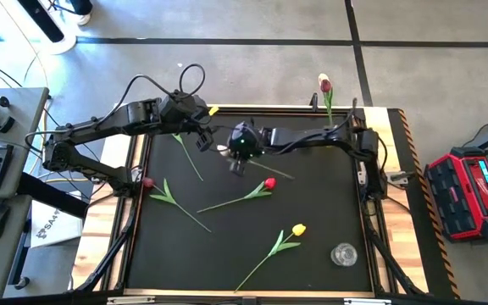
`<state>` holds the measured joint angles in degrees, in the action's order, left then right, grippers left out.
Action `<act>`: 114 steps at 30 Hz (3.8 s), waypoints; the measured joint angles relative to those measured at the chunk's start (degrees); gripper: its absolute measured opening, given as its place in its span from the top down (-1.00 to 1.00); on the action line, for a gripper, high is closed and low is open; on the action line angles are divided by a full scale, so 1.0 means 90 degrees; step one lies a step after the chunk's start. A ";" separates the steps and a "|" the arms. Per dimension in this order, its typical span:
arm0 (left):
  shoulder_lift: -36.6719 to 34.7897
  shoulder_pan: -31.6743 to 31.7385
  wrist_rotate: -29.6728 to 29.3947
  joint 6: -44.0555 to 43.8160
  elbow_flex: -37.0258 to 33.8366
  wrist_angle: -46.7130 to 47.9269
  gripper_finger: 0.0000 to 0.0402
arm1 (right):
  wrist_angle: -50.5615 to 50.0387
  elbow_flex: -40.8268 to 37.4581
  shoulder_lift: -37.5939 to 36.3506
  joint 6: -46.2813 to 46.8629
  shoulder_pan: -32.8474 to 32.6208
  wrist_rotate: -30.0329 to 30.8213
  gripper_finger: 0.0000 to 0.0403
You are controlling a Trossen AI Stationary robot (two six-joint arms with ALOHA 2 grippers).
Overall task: Sort flowers into vase by color
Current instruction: Put the white flower into the yellow flower vase
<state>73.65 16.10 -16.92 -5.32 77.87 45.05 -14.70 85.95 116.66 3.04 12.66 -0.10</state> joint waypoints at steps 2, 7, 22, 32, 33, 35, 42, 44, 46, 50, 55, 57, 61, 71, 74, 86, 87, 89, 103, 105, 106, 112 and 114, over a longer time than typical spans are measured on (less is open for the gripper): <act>0.0000 0.0000 -0.0030 0.0049 0.0000 -0.0016 -0.46 | 0.0148 -0.0010 -0.0173 0.0215 0.0058 0.0152 0.98; -0.0010 -0.0006 0.0009 0.0079 0.0005 -0.0091 -0.46 | 0.0385 -0.0006 -0.0727 0.0311 0.0301 0.0306 0.99; -0.0104 -0.0005 0.0581 0.0441 0.0006 -0.1182 -0.46 | 0.0330 -0.0257 -0.1848 -0.0057 0.0468 0.1518 1.00; -0.0471 -0.0036 0.1358 0.0414 -0.0010 -0.3028 -0.46 | 0.0530 -0.1212 -0.1996 0.0181 0.0494 0.1352 1.00; -0.0471 -0.0036 0.1377 0.0450 -0.0010 -0.3169 -0.46 | 0.0619 -0.1256 -0.1996 0.0189 0.0453 0.1350 1.00; -0.0471 -0.0038 0.1448 0.0452 -0.0010 -0.3434 -0.46 | 0.0675 -0.1351 -0.2007 0.0251 0.0388 0.1349 1.00; -0.0609 -0.0051 0.1540 0.0377 -0.0010 -0.3908 -0.46 | 0.0722 -0.1741 -0.2106 0.0498 0.0341 0.1073 1.00; -0.0734 -0.0048 0.1488 0.0432 -0.0010 -0.3815 -0.46 | 0.1041 -0.1932 -0.2314 0.0525 0.0338 0.0995 1.00; -0.0879 -0.0038 0.1347 0.0471 -0.0010 -0.3640 -0.46 | 0.1337 -0.2158 -0.2653 0.0566 0.0337 0.1031 1.00; -0.1157 -0.0036 0.0998 0.0498 -0.0008 -0.3203 -0.46 | 0.2056 -0.2848 -0.3474 0.0537 0.0439 0.1303 1.00; -0.1313 -0.0043 0.0816 0.0469 -0.0005 -0.2949 -0.46 | 0.2932 -0.3817 -0.4714 0.0453 0.0687 0.1341 1.00; -0.1314 -0.0042 0.0815 0.0457 -0.0005 -0.2902 -0.46 | 0.3021 -0.4162 -0.5207 0.0364 0.0733 0.1414 1.00; -0.1230 -0.0044 0.0815 0.0442 -0.0004 -0.2805 -0.46 | 0.3142 -0.4731 -0.6217 -0.0005 0.0735 0.2223 1.00; -0.0843 -0.0095 0.0818 0.0330 -0.0004 -0.2825 -0.46 | 0.3300 -0.5430 -0.7776 -0.0888 0.1214 0.3352 1.00; -0.0704 -0.0095 0.0816 0.0284 -0.0003 -0.2876 -0.46 | 0.3584 -0.5433 -0.7839 -0.1155 0.1539 0.3589 1.00; -0.0456 -0.0104 0.0985 0.0100 -0.0002 -0.3043 -0.46 | 0.4038 -0.5433 -0.7837 -0.1561 0.2654 0.3550 1.00; -0.0457 -0.0104 0.0985 0.0100 -0.0002 -0.3047 -0.46 | 0.4041 -0.5433 -0.7834 -0.1561 0.2721 0.3494 1.00; -0.0456 -0.0104 0.0985 0.0102 -0.0002 -0.3046 -0.46 | 0.4041 -0.5433 -0.7837 -0.1563 0.2824 0.3465 1.00; -0.0454 -0.0034 0.0920 0.0333 -0.0002 -0.3173 -0.46 | 0.4370 -0.6127 -0.7601 -0.1203 0.3348 0.2893 1.00; -0.0457 -0.0034 0.0915 0.0334 0.0000 -0.3172 -0.46 | 0.4654 -0.6295 -0.7599 -0.1096 0.3345 0.2892 1.00; -0.0457 -0.0030 0.0915 0.0338 0.0000 -0.3164 -0.46 | 0.4667 -0.6354 -0.7599 -0.1038 0.3345 0.2905 1.00; -0.0457 -0.0032 0.0920 0.0452 0.0000 -0.3156 -0.46 | 0.4586 -0.6419 -0.7591 -0.1038 0.3343 0.2941 0.86; -0.0457 -0.0032 0.0919 0.0452 0.0000 -0.3154 -0.46 | 0.4580 -0.6419 -0.7591 -0.1026 0.3343 0.2945 0.77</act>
<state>69.54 15.81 -8.65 -1.26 77.87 16.67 26.52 28.18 48.34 -6.20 42.74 26.41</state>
